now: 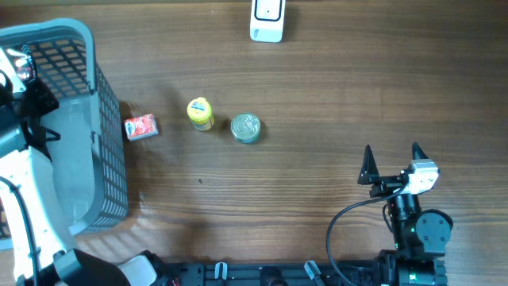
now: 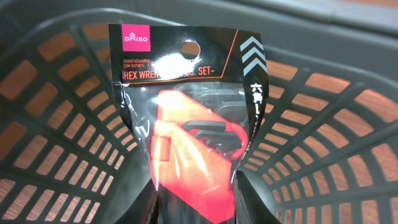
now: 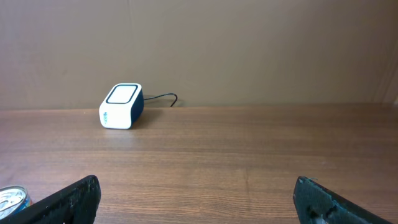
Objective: Scan the item barcode
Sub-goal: 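Lift the hex wrench package out of the basket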
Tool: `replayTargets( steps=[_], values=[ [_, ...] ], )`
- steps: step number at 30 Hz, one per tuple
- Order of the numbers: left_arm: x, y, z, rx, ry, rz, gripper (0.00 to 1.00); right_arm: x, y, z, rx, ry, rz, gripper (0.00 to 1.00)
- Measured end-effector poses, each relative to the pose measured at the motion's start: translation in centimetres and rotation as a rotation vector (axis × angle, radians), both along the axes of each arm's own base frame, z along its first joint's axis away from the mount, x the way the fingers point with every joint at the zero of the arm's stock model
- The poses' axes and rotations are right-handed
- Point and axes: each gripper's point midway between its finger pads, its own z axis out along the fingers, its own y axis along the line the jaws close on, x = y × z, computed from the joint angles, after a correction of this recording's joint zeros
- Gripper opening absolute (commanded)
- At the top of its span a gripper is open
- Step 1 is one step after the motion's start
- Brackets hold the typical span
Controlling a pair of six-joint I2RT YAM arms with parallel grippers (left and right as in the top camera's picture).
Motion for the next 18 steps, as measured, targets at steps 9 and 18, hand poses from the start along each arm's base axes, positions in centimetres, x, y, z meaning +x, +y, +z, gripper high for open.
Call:
replayTargets(
  steps=[9,18],
  values=[
    [0.0,-1.7,4.2,0.04,-0.111,-0.018,0.22,0.0,0.0,0.0,0.0,0.0,0.0,1.0],
    [0.1,-5.2,8.4,0.062,-0.231,-0.078,0.22,0.0,0.0,0.0,0.0,0.0,0.0,1.0]
  ],
)
